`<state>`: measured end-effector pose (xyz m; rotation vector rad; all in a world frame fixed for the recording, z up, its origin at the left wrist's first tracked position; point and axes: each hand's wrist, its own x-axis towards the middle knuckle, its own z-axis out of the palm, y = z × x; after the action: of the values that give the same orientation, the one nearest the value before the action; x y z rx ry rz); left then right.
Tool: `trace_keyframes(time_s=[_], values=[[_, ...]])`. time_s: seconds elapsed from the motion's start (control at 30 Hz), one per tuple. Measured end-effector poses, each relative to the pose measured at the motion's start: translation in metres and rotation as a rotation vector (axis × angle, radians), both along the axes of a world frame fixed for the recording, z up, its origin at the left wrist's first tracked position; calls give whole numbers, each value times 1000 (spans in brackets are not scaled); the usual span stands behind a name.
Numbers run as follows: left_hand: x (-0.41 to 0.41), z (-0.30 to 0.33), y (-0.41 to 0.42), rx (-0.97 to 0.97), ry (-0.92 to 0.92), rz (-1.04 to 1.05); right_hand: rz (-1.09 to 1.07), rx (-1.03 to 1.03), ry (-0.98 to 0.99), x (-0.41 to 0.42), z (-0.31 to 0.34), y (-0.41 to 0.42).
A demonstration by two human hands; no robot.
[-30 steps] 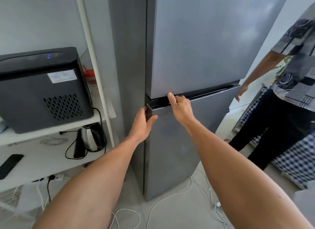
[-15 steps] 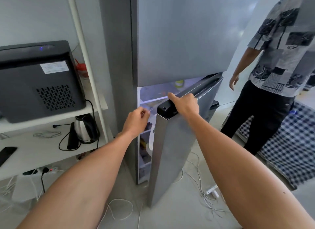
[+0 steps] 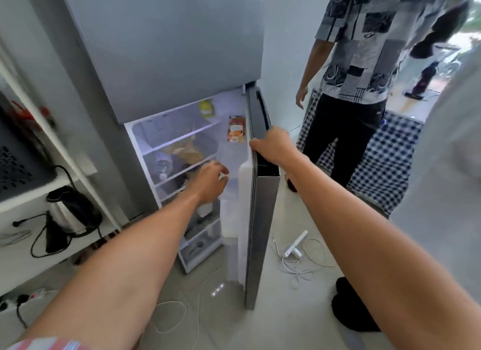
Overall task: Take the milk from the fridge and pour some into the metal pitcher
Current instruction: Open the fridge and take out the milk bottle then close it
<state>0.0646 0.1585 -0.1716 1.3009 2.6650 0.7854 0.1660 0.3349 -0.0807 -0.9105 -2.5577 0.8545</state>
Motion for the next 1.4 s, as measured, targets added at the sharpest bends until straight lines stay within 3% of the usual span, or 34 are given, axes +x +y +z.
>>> trace_keyframes(time_s=[0.1, 0.23, 0.33, 0.47, 0.67, 0.77, 0.9, 0.97, 1.03, 1.2, 1.3, 1.4], values=[[20, -3, 22, -67, 73, -107, -2, 70, -97, 31, 2, 20], [32, -6, 52, -166, 18, -206, -108, 117, -169, 65, 6, 46], [35, -7, 75, -208, 23, -302, -160, 283, -238, 83, 3, 63], [45, -3, 102, -166, 91, -419, -196, 561, -227, 100, -8, 88], [52, -11, 124, -99, 165, -521, -218, 685, -203, 112, -15, 126], [53, -22, 128, -35, 119, -499, -197, 763, -177, 114, -18, 136], [62, -46, 127, 233, -7, -221, -188, 808, -136, 114, -22, 145], [68, -59, 128, 310, -139, -28, -217, 780, -127, 114, -23, 148], [75, -69, 134, 300, -390, 105, -241, 763, -128, 113, -25, 151], [88, -97, 155, 72, -870, 196, -275, 733, -138, 112, -27, 153], [95, -102, 174, 137, -1224, 256, -283, 730, -146, 111, -27, 151], [100, -108, 187, 223, -1374, 298, -288, 735, -155, 110, -27, 150]])
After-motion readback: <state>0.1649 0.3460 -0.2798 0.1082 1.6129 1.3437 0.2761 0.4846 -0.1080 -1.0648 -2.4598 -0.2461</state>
